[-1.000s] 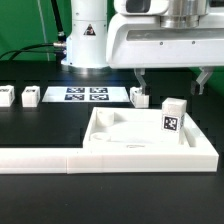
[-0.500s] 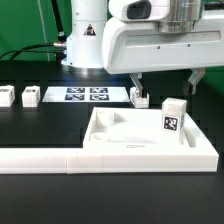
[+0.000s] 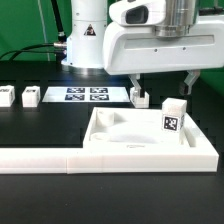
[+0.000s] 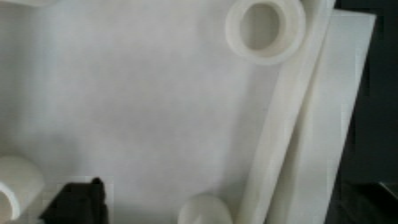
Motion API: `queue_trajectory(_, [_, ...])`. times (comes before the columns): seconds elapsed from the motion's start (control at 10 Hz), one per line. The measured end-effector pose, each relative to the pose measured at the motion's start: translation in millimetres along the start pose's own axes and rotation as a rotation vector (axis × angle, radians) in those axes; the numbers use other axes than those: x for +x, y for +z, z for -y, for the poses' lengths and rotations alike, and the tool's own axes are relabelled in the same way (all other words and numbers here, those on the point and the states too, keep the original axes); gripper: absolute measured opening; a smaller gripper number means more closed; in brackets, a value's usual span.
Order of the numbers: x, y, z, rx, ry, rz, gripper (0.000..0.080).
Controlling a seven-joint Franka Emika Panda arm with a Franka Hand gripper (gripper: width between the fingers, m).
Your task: Assemble square table
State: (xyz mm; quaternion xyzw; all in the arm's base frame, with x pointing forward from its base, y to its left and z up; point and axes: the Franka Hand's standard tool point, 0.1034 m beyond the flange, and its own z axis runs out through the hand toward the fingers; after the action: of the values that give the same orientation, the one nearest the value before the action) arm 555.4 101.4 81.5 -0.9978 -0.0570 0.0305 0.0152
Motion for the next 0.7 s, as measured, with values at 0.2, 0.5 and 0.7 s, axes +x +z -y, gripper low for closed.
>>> queue_trajectory(0.2, [-23.2,6.4,5.4,0.002,-0.009,-0.004,0.0649])
queue_trajectory(0.5, [-40.8,11.6,6.2,0.003,-0.011,0.016,0.0649])
queue_trajectory(0.7, [-48.2,14.8,6.1,0.003,-0.012,0.023,0.0649])
